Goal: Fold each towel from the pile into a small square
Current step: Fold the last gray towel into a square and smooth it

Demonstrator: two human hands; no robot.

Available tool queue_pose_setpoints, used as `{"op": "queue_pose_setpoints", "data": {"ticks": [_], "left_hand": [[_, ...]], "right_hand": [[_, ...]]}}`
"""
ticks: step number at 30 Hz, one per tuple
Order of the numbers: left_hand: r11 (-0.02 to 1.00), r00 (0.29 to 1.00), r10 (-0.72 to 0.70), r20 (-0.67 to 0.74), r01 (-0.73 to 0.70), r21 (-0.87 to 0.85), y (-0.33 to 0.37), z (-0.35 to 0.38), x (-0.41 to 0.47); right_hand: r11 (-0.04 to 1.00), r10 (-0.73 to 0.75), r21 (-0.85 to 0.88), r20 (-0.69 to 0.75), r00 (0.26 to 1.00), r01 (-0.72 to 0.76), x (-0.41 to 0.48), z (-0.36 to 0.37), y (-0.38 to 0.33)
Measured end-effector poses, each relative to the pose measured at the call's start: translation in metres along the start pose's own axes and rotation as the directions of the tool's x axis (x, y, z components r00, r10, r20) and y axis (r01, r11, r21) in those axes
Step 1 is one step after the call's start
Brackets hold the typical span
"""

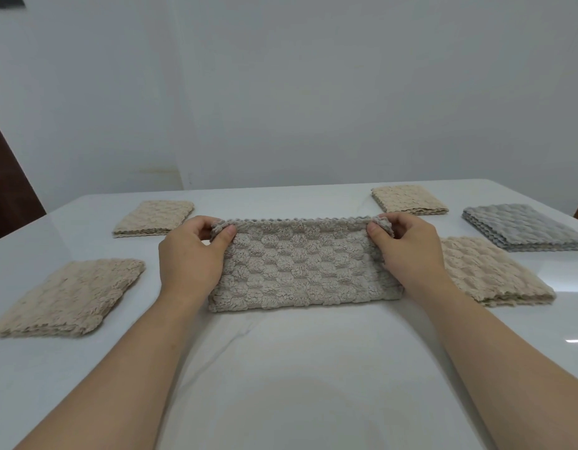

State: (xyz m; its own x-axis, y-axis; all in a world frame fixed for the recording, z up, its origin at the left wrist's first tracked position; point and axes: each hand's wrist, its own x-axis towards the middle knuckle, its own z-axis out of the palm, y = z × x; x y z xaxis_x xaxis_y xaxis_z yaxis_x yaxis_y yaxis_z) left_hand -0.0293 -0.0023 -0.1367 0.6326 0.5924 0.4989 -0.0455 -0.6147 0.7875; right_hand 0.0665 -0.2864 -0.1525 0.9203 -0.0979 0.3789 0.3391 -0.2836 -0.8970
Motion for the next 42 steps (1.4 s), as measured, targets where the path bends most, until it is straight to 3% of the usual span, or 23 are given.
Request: {"op": "queue_pose_setpoints", "data": {"ticks": [6, 11, 16, 19, 25, 29, 31, 34, 38, 42], "left_hand": [[0.999, 0.999, 0.047, 0.001, -0.047, 0.017, 0.0, 0.0, 0.0], [1.0, 1.0, 0.002, -0.014, -0.002, 0.021, 0.0, 0.001, 0.0], [0.987, 0.995, -0.096, 0.007, 0.096, -0.126, 0.004, 0.003, -0.002], [0.99, 0.997, -0.074, -0.002, 0.073, -0.119, 0.006, 0.002, -0.004], [0.971, 0.999, -0.043, 0.014, 0.045, -0.234, 0.005, 0.003, -0.002], [0.967, 1.0, 0.028, 0.01, -0.024, -0.253, 0.006, 0.002, -0.002], [0.96, 0.999, 0.02, 0.047, -0.006, -0.281, 0.006, 0.001, -0.002], [0.978, 0.989, -0.05, 0.136, 0.076, -0.193, 0.006, 0.002, -0.003], [0.982, 0.945, -0.188, 0.268, 0.18, 0.056, 0.002, 0.005, -0.004], [0.976, 0.925, -0.198, 0.323, 0.155, 0.153, 0.002, 0.004, -0.006]], "right_hand": [[0.997, -0.056, -0.049, 0.002, 0.998, 0.056, -0.002, 0.0, -0.002], [0.993, -0.048, -0.105, -0.031, 0.998, 0.044, -0.001, 0.0, -0.002], [0.99, -0.05, -0.137, -0.071, 0.996, 0.04, -0.002, -0.002, -0.006], [0.986, -0.076, -0.158, -0.115, 0.99, 0.058, -0.004, -0.003, -0.013], [0.993, -0.047, 0.102, -0.079, 0.996, 0.055, -0.007, 0.0, -0.018], [0.989, -0.14, 0.043, -0.076, 0.987, 0.143, -0.009, -0.001, -0.018], [0.992, -0.108, 0.062, -0.052, 0.993, 0.111, -0.01, -0.004, -0.019], [0.999, -0.008, -0.04, 0.005, 1.0, 0.008, -0.01, -0.002, -0.017], [0.964, 0.078, -0.259, 0.093, 0.993, -0.052, -0.012, 0.0, -0.012], [0.922, 0.109, -0.385, 0.15, 0.983, -0.044, -0.013, -0.001, -0.012]]}}
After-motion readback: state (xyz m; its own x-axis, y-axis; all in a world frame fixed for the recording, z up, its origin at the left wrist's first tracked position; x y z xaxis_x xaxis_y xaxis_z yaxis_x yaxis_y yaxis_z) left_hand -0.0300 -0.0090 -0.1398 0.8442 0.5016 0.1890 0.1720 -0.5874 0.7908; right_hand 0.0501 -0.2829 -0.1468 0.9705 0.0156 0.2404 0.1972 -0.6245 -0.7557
